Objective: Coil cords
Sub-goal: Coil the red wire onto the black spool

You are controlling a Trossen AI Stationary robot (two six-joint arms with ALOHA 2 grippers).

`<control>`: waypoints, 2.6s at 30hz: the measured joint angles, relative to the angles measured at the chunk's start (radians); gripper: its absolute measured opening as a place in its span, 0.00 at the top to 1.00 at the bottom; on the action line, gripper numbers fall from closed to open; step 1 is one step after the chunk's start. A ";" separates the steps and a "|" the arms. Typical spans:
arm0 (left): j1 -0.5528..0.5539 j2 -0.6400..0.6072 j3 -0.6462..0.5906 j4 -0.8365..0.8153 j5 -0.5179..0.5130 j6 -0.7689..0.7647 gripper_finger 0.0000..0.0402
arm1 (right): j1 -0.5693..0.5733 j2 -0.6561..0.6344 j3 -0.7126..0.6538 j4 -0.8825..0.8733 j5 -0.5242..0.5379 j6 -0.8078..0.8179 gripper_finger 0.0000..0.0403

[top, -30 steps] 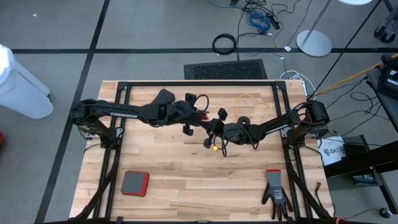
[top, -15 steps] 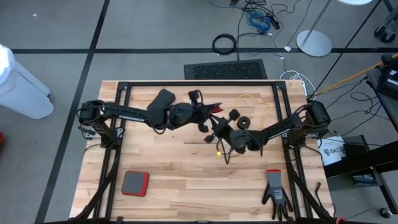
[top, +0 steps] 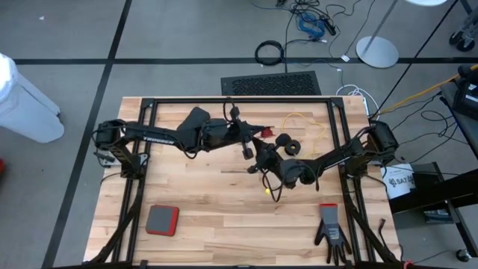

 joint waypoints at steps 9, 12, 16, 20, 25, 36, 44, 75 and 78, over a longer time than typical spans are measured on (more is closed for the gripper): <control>0.081 -0.008 0.000 -0.009 0.287 -0.266 1.00 | 0.063 0.000 0.000 0.004 0.091 -0.160 1.00; 0.120 -0.010 0.000 -0.010 0.411 -0.359 1.00 | 0.084 0.000 0.000 0.004 0.110 -0.207 1.00; 0.141 -0.011 0.000 -0.013 0.509 -0.417 1.00 | 0.102 0.000 0.000 0.003 0.117 -0.246 1.00; 0.143 -0.030 0.000 -0.038 0.539 -0.418 1.00 | 0.128 0.001 0.000 -0.005 0.164 -0.285 1.00; 0.143 -0.062 0.000 -0.062 0.609 -0.424 1.00 | 0.163 0.001 -0.001 -0.019 0.229 -0.334 0.97; 0.138 -0.108 0.003 -0.305 0.769 -0.229 1.00 | 0.213 0.003 -0.004 -0.037 0.312 -0.367 0.99; 0.126 -0.104 0.002 -0.450 0.664 0.000 1.00 | 0.204 0.003 -0.004 -0.040 0.307 -0.338 1.00; 0.103 0.412 0.004 -0.113 -0.332 0.645 1.00 | 0.144 0.001 -0.001 -0.709 0.297 0.424 1.00; 0.111 0.462 0.005 -0.015 -0.441 0.708 1.00 | 0.148 0.001 -0.001 -0.770 0.297 0.512 1.00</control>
